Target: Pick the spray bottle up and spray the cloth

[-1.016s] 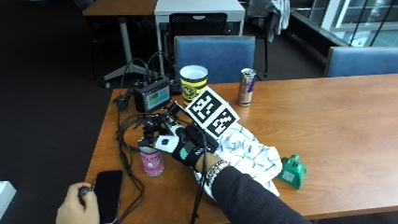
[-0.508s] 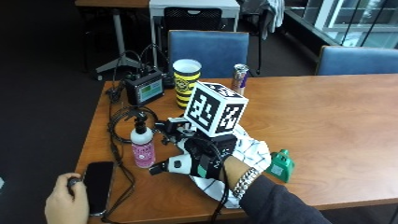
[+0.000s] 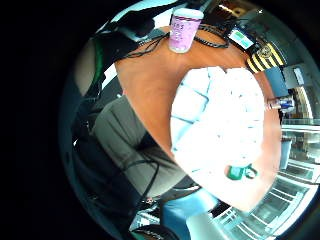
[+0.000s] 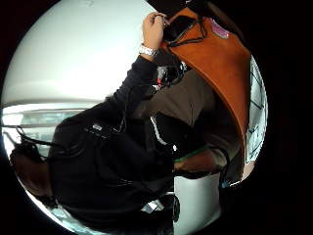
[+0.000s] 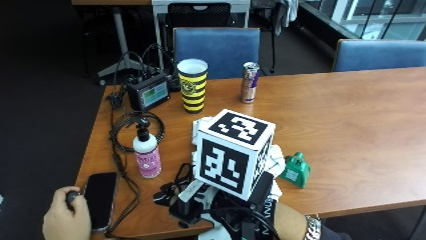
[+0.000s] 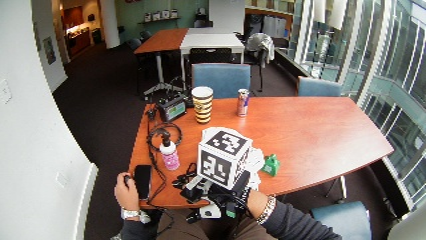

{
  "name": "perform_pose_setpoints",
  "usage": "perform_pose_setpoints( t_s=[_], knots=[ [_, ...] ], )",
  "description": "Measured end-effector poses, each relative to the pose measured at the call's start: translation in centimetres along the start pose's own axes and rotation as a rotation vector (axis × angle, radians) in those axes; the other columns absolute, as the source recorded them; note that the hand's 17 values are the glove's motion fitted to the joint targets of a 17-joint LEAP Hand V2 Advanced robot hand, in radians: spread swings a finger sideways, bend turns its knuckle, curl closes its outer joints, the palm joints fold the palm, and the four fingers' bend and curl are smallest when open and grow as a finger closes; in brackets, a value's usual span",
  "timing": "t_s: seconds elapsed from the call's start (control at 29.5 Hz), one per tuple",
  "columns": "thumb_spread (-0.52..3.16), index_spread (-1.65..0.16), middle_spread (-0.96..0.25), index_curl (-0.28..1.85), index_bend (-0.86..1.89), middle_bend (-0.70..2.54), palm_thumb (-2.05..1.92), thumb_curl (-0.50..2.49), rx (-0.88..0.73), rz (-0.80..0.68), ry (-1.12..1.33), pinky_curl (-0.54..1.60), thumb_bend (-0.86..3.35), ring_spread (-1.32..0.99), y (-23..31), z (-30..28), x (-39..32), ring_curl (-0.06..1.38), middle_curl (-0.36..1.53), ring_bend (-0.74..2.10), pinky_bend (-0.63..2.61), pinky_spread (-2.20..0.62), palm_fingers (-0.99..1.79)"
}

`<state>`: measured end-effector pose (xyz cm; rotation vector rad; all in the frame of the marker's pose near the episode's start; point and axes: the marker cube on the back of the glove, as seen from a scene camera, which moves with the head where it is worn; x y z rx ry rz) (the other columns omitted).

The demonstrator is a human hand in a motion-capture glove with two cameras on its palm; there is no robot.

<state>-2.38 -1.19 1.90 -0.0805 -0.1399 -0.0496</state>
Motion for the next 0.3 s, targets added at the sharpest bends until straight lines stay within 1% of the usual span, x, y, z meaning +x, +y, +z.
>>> perform_pose_setpoints(
  t_s=[0.3],
  knots=[
    [1.12,-0.40,-0.10,0.28,0.16,0.19,0.53,0.36,0.027,-0.035,0.018,0.33,-0.02,-0.06,0.7,-0.9,-1.9,0.35,0.38,0.31,0.35,0.26,0.45]
  ],
)
